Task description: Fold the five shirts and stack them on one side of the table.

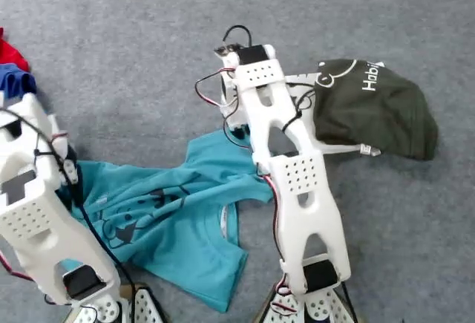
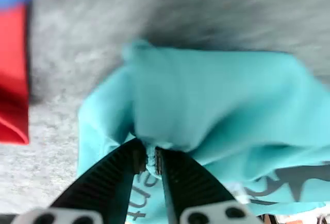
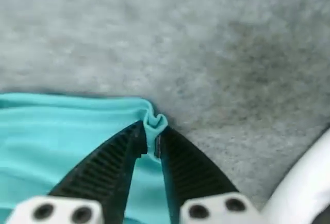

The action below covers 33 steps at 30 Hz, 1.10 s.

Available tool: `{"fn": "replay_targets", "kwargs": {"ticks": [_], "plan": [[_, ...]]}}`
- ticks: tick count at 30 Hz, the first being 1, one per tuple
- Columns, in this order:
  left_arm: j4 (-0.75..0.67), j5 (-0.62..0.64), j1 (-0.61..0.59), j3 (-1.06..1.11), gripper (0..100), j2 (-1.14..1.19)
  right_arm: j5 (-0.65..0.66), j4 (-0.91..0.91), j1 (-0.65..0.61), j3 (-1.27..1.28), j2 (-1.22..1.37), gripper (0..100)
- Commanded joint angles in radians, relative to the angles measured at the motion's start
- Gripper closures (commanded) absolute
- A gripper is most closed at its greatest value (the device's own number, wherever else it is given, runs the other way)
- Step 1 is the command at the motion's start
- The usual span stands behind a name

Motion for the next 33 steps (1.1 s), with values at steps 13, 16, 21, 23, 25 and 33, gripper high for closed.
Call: {"fn": "replay_targets", "kwargs": {"ticks": [13, 16, 21, 23, 25, 33], "plan": [[0.068, 0.336, 0.211, -0.547, 97, -0.528, -0.086, -0.011, 0.074, -0.18, -0.892, 98.5], [0.068, 0.419, 0.217, -0.576, 97, -0.646, -0.155, -0.066, 0.146, -0.243, -0.989, 98.5], [0.068, 0.493, 0.214, -0.628, 97, -0.789, -0.158, -0.124, 0.199, -0.341, -1.115, 98.5], [0.068, 0.493, 0.22, -0.667, 97, -0.827, -0.158, -0.15, 0.199, -0.372, -1.159, 98.5], [0.068, 0.489, 0.217, -0.713, 97, -0.862, -0.157, -0.175, 0.196, -0.4, -1.202, 98.5], [0.069, 0.399, 0.213, -0.773, 97, -1.057, -0.155, -0.218, 0.193, -0.412, -1.382, 98.5]]}}
